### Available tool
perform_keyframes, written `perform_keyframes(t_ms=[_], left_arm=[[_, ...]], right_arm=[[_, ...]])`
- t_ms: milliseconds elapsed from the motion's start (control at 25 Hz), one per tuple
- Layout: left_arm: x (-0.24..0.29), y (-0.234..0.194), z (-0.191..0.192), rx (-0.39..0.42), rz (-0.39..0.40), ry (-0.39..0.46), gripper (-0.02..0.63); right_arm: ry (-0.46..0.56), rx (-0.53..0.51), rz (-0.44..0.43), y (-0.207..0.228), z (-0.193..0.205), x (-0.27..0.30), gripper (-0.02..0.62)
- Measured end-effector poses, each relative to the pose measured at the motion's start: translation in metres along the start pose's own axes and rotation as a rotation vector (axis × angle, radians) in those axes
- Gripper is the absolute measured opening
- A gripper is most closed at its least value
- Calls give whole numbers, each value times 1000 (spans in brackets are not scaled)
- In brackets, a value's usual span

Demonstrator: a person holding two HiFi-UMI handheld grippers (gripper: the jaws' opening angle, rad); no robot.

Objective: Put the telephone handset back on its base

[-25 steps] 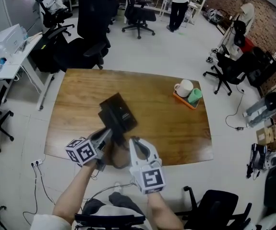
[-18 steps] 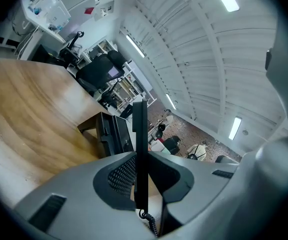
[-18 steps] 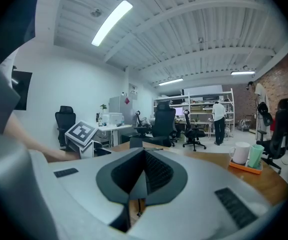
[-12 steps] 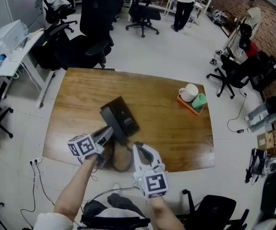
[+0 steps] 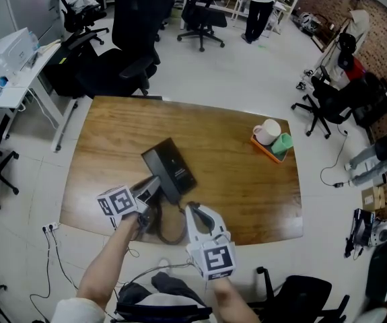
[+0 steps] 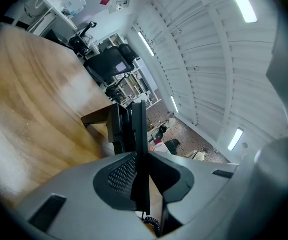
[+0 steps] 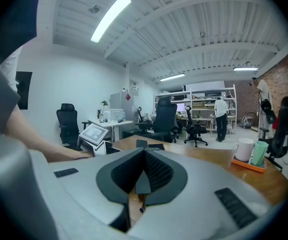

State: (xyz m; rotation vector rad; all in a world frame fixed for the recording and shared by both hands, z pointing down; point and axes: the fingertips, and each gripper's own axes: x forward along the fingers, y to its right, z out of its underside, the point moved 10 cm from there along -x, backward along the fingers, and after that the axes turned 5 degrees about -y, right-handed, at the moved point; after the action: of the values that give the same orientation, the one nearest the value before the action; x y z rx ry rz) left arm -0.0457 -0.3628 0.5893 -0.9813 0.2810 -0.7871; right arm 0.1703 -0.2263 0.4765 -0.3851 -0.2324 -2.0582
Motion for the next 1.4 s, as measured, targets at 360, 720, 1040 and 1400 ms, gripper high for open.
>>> perform_keyframes(t_ms=[360, 720, 1040, 1400], left_arm=[[7, -12, -2, -47, 24, 27, 64], [9, -24, 0, -59, 23, 10, 67], [7, -24, -1, -24, -42, 4, 101], [3, -21, 1, 10, -71, -14, 110]], right_arm=[[-21, -10, -3, 4, 4, 6, 3], [-27, -7, -12, 1, 9, 10, 3], [-23, 9, -18, -2, 5, 12, 5], [-20, -5, -28, -3, 6, 12, 5]])
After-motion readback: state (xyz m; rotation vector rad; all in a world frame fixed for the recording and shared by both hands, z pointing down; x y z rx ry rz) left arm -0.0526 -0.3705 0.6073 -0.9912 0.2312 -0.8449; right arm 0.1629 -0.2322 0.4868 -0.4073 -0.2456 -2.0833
